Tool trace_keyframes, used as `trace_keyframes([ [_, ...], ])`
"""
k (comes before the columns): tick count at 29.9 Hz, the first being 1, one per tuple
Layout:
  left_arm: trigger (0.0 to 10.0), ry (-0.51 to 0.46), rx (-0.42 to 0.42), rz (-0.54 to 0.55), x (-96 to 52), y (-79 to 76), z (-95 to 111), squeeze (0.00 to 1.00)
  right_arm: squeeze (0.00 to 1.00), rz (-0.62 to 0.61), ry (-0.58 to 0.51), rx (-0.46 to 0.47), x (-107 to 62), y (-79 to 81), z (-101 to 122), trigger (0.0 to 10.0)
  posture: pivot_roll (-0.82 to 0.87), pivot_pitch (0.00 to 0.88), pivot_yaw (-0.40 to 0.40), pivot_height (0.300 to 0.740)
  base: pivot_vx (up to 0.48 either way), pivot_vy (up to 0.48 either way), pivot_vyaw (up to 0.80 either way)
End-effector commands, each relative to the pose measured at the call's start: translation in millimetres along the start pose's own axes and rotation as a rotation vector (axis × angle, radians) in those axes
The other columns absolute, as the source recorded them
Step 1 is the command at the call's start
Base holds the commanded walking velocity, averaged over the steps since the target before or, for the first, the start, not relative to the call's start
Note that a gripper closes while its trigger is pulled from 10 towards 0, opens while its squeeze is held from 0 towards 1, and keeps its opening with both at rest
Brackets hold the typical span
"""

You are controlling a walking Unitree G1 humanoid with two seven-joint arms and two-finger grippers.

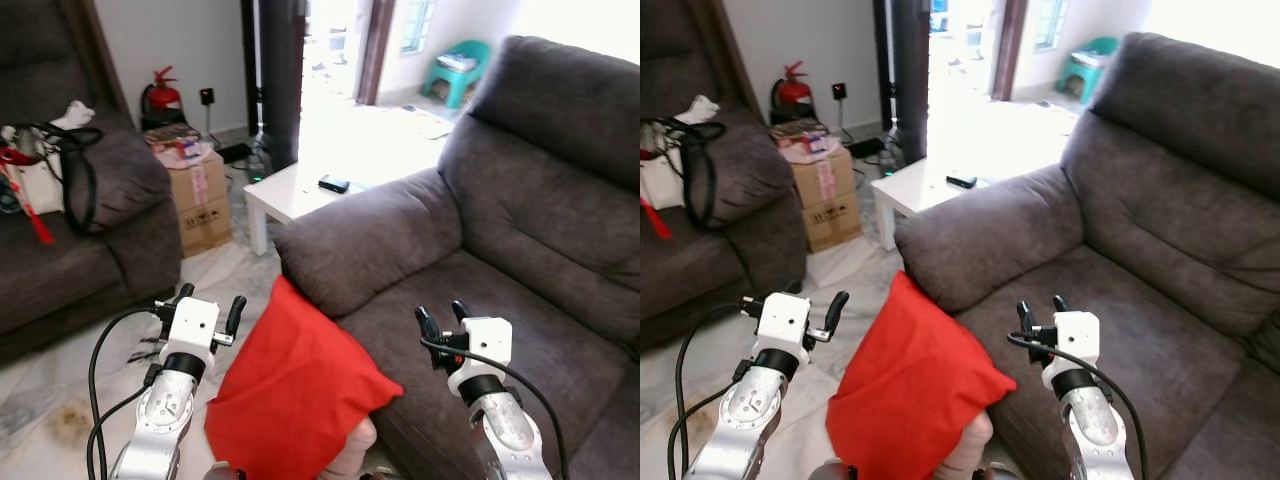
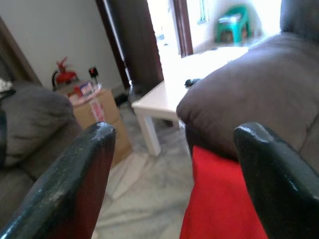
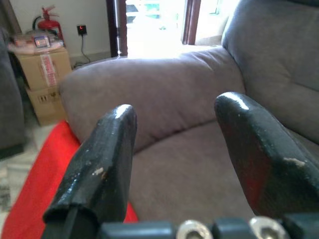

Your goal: Move the pillow to the sofa from floor

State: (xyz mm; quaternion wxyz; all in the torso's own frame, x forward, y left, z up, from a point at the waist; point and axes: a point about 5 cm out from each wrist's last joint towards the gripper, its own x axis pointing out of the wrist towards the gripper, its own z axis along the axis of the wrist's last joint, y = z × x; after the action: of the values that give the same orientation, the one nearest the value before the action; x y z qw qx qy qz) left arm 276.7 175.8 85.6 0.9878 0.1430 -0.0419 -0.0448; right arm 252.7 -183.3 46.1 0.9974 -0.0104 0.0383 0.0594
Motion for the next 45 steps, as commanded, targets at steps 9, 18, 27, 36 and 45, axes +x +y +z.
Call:
trace_keyframes([
  [9, 10.0, 0.018, 0.011, 0.001, -1.2, -2.2, -3, 0.00, 0.00, 0.031, -0.022, -0.013, 7.7, 3.9, 9, 10.0, 0.01, 0.000, -0.069, 0.658, 0.000, 0.000, 0.00],
  [18, 10.0, 0.021, 0.011, 0.000, -1.2, -2.0, -3, 0.00, 0.00, 0.045, -0.007, -0.014, 8.6, 6.1, 8, 10.0, 0.01, 0.000, -0.066, 0.648, 0.000, 0.000, 0.00],
  [27, 10.0, 0.024, 0.010, -0.001, -1.7, -2.8, -4, 0.00, 0.00, 0.067, -0.002, -0.012, 8.4, 9.6, 8, 10.0, 0.01, 0.000, -0.069, 0.598, 0.000, 0.000, 0.00],
  [36, 10.0, 0.030, 0.010, 0.001, -2.2, -3.6, -6, 0.00, 0.00, 0.078, 0.000, -0.030, 8.5, 9.6, 8, 10.0, 0.01, 0.000, -0.073, 0.563, 0.000, 0.000, 0.00],
  [45, 10.0, 0.028, 0.011, 0.004, -1.7, -2.7, -5, 0.00, 0.00, 0.113, -0.003, -0.048, 9.5, 13.6, 8, 10.0, 0.01, 0.000, -0.071, 0.563, 0.000, 0.000, 0.00],
])
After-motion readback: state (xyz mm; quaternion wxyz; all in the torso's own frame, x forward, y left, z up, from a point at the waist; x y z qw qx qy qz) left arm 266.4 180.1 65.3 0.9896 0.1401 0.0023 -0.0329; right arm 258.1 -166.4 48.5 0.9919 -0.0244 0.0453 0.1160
